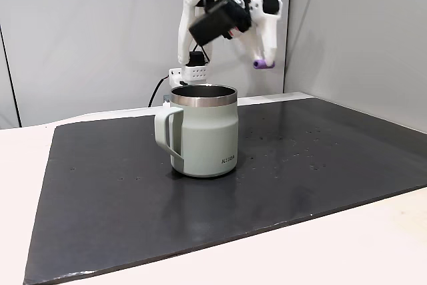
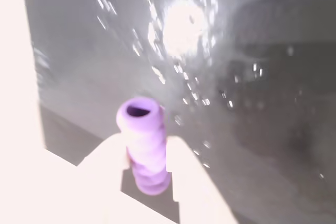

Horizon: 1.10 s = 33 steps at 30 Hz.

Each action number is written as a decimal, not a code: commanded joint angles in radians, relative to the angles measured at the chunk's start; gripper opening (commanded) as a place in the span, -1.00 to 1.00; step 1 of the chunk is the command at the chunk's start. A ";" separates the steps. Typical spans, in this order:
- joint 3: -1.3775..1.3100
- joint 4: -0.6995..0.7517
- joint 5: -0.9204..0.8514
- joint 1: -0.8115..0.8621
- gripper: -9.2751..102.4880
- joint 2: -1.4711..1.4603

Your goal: Grasp a pengrip and put it in the cup.

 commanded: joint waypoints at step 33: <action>-0.420 0.051 -0.029 0.325 -0.48 -0.265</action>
